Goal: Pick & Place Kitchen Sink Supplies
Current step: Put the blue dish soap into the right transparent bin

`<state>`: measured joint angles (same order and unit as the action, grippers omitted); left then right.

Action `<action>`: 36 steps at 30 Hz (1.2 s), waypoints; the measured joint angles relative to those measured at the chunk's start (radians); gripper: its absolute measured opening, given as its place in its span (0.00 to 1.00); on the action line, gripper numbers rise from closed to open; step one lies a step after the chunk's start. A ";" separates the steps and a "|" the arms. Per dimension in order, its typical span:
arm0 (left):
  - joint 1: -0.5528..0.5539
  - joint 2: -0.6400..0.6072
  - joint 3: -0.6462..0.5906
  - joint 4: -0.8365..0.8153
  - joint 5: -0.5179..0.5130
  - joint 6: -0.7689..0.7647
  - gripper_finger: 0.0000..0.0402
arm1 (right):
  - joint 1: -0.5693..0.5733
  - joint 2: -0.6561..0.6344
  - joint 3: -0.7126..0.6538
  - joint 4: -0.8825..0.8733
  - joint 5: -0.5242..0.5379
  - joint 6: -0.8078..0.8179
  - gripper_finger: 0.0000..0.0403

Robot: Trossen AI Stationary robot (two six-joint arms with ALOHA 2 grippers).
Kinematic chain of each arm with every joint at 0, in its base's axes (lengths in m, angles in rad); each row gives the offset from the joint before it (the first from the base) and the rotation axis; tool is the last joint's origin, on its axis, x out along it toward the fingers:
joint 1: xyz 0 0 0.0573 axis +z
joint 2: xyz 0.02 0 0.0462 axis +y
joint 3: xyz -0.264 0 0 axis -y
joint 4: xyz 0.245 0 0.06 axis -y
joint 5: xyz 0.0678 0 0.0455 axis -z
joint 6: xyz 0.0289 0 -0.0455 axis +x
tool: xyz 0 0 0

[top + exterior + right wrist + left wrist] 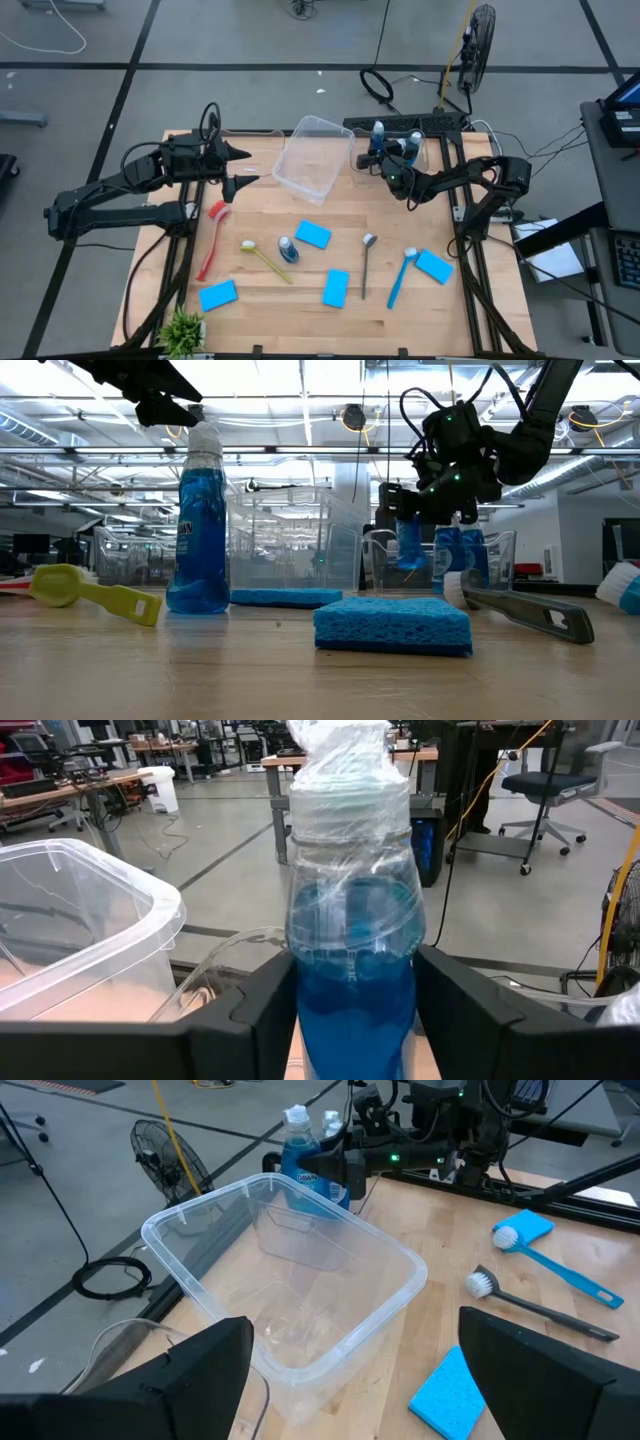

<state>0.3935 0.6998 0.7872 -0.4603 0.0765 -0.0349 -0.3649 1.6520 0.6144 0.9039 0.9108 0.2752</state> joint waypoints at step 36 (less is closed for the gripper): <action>0.000 0.000 0.000 0.000 0.000 0.000 0.87 | 0.000 -0.002 0.001 0.001 0.001 -0.003 0.51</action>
<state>0.3935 0.7002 0.7872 -0.4603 0.0765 -0.0345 -0.3649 1.6505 0.6155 0.9046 0.9118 0.2720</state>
